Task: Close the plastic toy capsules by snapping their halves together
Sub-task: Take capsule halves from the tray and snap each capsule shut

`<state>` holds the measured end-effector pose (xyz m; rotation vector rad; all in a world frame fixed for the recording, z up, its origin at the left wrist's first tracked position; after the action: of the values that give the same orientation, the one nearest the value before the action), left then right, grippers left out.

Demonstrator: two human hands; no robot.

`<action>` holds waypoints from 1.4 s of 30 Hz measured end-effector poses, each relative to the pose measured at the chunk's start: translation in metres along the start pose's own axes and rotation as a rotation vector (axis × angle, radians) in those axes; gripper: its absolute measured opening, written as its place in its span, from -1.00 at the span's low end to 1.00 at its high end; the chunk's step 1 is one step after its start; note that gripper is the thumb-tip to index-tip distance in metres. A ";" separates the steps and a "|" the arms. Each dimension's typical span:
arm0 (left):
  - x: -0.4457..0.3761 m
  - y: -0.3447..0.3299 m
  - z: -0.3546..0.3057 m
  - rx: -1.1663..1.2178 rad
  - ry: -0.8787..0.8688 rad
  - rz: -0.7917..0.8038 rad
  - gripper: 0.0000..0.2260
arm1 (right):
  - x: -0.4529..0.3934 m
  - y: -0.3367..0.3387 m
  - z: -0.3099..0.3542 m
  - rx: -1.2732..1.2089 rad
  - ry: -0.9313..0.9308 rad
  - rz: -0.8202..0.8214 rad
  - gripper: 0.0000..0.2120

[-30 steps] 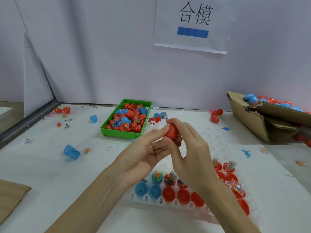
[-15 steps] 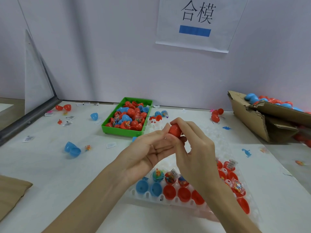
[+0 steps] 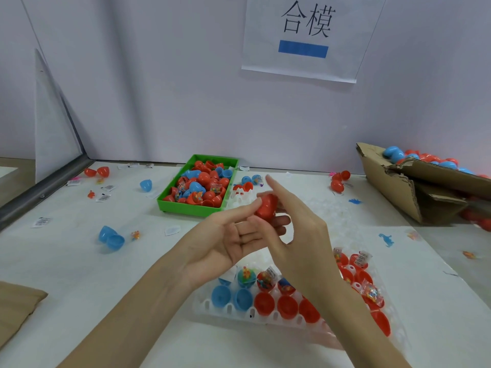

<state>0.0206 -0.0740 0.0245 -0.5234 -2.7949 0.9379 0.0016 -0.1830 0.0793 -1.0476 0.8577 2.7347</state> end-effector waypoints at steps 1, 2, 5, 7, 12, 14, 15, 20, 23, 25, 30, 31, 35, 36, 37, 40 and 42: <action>0.001 -0.002 0.000 0.027 0.002 0.019 -0.67 | 0.000 0.000 -0.002 -0.081 -0.043 0.008 -0.48; 0.001 -0.004 -0.001 0.053 0.003 0.040 -0.67 | -0.001 -0.001 -0.004 -0.164 -0.083 0.027 -0.52; 0.003 -0.010 -0.001 0.094 0.001 0.116 -0.65 | -0.002 -0.001 -0.007 -0.254 -0.112 0.061 -0.65; 0.003 -0.012 -0.001 0.067 0.004 0.154 -0.65 | -0.002 0.004 -0.002 -0.163 -0.058 0.014 -0.65; 0.004 -0.015 0.002 -0.027 0.017 0.177 -0.65 | -0.001 0.012 -0.002 0.027 0.014 -0.050 -0.68; 0.003 -0.013 0.003 0.009 0.017 0.169 -0.67 | -0.002 0.012 -0.004 0.031 0.017 -0.027 -0.70; 0.003 -0.012 0.003 0.024 0.016 0.160 -0.67 | -0.002 0.011 -0.005 0.037 0.018 -0.011 -0.70; -0.002 -0.008 0.011 -0.034 0.024 0.121 -0.63 | -0.003 0.004 -0.010 0.072 0.014 0.079 -0.68; -0.003 -0.007 0.010 0.006 0.016 0.118 -0.65 | -0.004 -0.001 -0.014 0.061 -0.059 0.119 -0.55; -0.002 -0.009 0.007 0.051 0.004 0.161 -0.64 | -0.003 -0.002 -0.012 -0.065 -0.112 0.104 -0.49; 0.000 -0.012 0.007 0.085 -0.007 0.177 -0.59 | -0.004 0.002 -0.010 -0.352 -0.175 0.080 -0.59; 0.000 -0.013 0.008 0.048 -0.015 0.176 -0.58 | -0.004 0.004 -0.009 -0.362 -0.179 0.076 -0.61; -0.004 -0.009 0.002 -0.173 -0.103 0.048 -0.54 | -0.005 0.011 -0.003 -0.126 -0.068 0.031 -0.59; -0.005 -0.005 0.000 -0.186 -0.109 0.008 -0.51 | -0.005 0.011 -0.003 -0.031 -0.032 0.024 -0.58; -0.006 -0.002 0.000 -0.189 -0.109 -0.015 -0.48 | -0.005 0.010 -0.004 0.049 -0.006 0.021 -0.59; -0.003 -0.002 -0.002 -0.248 -0.097 0.015 -0.54 | -0.003 0.007 -0.005 0.149 0.060 0.014 -0.60; -0.001 -0.005 -0.001 -0.215 -0.077 0.050 -0.59 | -0.003 0.006 -0.002 0.122 0.078 0.014 -0.58</action>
<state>0.0208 -0.0775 0.0278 -0.6003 -2.9851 0.6828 0.0032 -0.1894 0.0825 -1.1342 1.0322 2.6303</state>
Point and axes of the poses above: each hand's wrist, its own x-axis away from the middle knuckle, its own y-axis out of the back of the hand, z = x × y, the point moved 8 cm from there along -x, towards the middle knuckle, and after that the axes turned 8 degrees about -y, right-handed, at the moved point
